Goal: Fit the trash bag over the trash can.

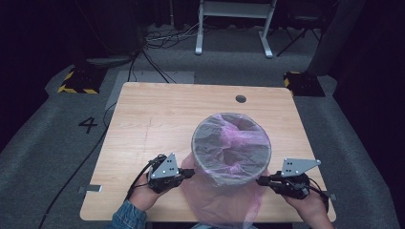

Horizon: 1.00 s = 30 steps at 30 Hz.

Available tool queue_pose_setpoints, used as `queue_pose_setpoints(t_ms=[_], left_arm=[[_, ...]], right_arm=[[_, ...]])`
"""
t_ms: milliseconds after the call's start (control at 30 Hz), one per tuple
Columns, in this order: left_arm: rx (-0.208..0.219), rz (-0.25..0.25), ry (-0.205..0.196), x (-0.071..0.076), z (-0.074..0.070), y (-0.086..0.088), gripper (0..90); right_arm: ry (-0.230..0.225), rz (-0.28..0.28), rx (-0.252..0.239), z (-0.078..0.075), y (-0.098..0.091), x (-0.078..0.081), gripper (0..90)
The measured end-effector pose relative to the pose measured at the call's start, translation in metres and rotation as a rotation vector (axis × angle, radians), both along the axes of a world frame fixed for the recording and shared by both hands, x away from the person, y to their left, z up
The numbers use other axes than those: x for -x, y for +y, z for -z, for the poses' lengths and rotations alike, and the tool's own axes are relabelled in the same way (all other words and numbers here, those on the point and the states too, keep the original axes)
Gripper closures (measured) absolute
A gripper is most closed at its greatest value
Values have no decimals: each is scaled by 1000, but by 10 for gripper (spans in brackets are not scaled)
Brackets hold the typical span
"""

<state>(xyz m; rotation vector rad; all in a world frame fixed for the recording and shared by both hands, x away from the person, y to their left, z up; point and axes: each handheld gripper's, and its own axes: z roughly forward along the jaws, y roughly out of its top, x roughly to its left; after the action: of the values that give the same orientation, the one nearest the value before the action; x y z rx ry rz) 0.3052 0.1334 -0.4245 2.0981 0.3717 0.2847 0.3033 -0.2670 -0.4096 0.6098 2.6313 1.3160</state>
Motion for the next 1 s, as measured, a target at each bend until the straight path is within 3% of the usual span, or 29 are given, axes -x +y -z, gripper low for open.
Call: queue_pose_setpoints(t_ms=[133,233,267,300,333,400,433,467,567,667,700,900,1000], left_arm=[[-31,-15,18,-3,10,1,900],[-82,-23,6,-2,15,-2,900],[-87,-20,8,-1,16,-3,900],[-80,-5,14,-1,16,-3,900],[-69,15,8,1,15,-4,900],[-26,66,-20,7,11,-6,900],[-18,77,-34,10,8,-7,900],[-12,85,-48,13,5,-9,900],[9,112,-61,19,0,-9,900],[6,106,-64,20,0,-8,900],[3,102,-64,19,1,-7,900],[-43,51,-59,14,9,-6,900],[-36,44,-61,14,10,-8,900]], right_arm=[[70,22,22,9,-4,-6,900],[72,2,12,17,-7,-5,900],[55,-14,-6,17,-8,-3,779],[15,-9,-25,17,-7,0,537],[-23,10,-31,16,-5,3,416],[-83,26,-37,14,-1,11,298],[-102,34,-40,14,2,13,298],[-116,40,-38,13,5,14,318],[-142,89,-13,10,9,14,534],[-83,98,-27,10,5,7,868],[-77,99,-29,10,4,6,900],[-27,103,-18,15,-5,5,900],[-26,102,-35,18,-13,6,900]])
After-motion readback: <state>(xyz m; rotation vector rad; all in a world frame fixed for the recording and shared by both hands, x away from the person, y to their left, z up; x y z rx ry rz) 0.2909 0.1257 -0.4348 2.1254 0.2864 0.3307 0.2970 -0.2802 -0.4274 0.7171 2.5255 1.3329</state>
